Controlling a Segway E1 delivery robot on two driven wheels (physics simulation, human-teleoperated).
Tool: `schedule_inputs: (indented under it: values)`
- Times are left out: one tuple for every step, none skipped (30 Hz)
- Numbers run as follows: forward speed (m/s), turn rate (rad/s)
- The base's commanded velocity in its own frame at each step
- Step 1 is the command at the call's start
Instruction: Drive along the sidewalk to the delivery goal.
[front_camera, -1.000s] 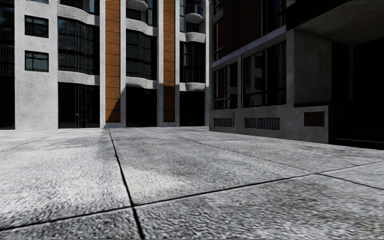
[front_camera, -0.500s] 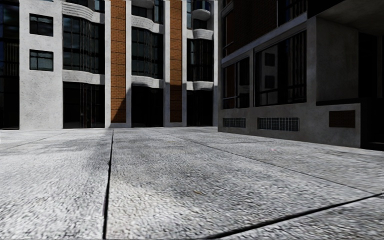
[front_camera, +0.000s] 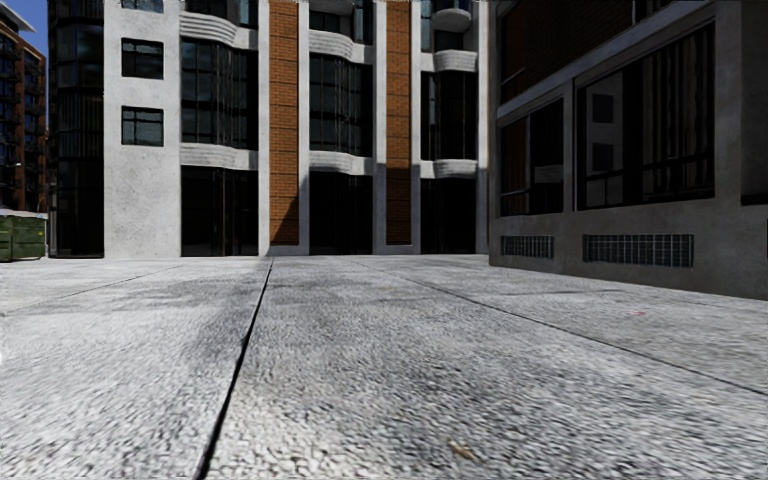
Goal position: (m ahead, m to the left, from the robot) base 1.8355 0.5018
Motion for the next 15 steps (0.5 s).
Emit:
schedule_inputs:
  values:
    - [1.20,0.37]
    - [1.20,0.37]
    - [1.20,0.37]
    - [1.20,0.37]
    - [1.20,0.32]
    - [1.20,0.30]
    - [1.20,0.30]
    - [1.20,0.30]
    - [1.20,0.30]
    - [1.20,0.30]
    - [1.20,0.30]
    - [1.20,0.30]
    - [1.20,0.30]
    - [1.20,0.30]
    - [1.20,0.30]
